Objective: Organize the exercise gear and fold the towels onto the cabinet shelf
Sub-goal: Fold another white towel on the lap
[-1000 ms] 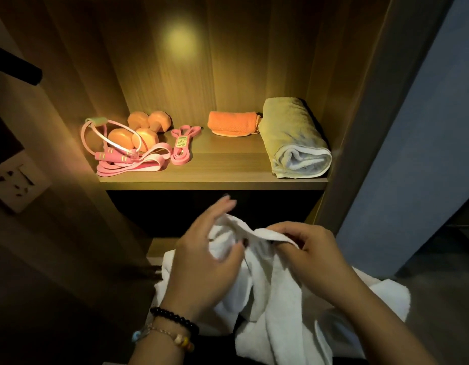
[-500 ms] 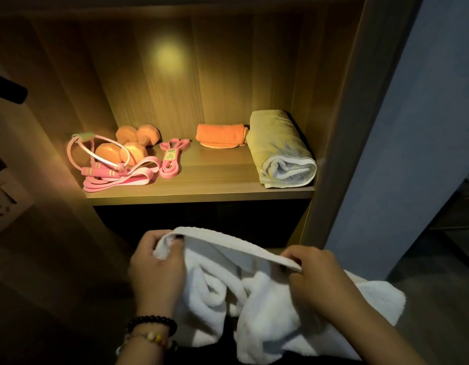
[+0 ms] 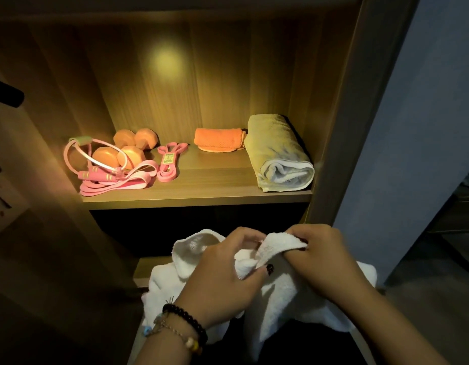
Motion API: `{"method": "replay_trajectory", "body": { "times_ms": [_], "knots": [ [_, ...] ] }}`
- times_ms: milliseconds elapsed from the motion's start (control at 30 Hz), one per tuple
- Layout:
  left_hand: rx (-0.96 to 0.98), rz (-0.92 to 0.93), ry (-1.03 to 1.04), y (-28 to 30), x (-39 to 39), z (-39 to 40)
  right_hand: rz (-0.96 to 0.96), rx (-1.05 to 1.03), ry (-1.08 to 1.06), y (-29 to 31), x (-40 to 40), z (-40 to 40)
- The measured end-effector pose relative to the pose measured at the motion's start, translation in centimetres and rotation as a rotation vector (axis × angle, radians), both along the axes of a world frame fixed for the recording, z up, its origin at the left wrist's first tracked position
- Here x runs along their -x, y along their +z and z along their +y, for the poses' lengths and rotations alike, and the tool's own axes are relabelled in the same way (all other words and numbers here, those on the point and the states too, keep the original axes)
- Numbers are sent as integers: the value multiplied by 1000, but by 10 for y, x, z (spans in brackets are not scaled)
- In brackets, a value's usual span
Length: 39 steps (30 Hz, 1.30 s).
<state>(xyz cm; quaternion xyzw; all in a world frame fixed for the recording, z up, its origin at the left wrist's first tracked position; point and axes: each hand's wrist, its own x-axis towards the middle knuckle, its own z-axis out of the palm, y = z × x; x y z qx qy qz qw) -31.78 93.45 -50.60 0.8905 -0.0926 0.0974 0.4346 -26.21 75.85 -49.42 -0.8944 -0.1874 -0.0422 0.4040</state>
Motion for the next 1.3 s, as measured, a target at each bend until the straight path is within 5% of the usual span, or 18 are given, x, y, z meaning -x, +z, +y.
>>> {"method": "replay_trajectory", "body": {
  "times_ms": [167, 333, 467, 600, 767, 900, 1033, 1100, 1233, 1300],
  "knots": [
    [-17, -40, 62, -25, 0, -6, 29, -53, 70, -7, 4, 3],
    [564, -24, 493, -20, -2, 10, 59, 47, 200, -18, 4, -2],
    [900, 114, 758, -14, 2, 46, 105, -34, 75, -44, -17, -26],
    [507, 58, 743, -14, 6, 50, 57, -187, -56, -48, -25, -39],
    [15, -171, 327, 1, 10, 13, -21, -159, 99, -19, -13, -15],
    [-22, -78, 13, -1, 7, -9, 37, -211, 200, 12, 2, -1],
    [28, 7, -37, -14, 8, -5, 191, -316, 310, 35, 5, -5],
    [272, 22, -10, -16, 10, -7, 225, -343, 333, 35, 3, -6],
    [1102, 156, 26, -6, 19, -6, 288, -301, 417, 24, 2, -2],
    [1299, 252, 15, -4, 20, -1, 312, -267, 415, 12, 2, 3]
  ]
}}
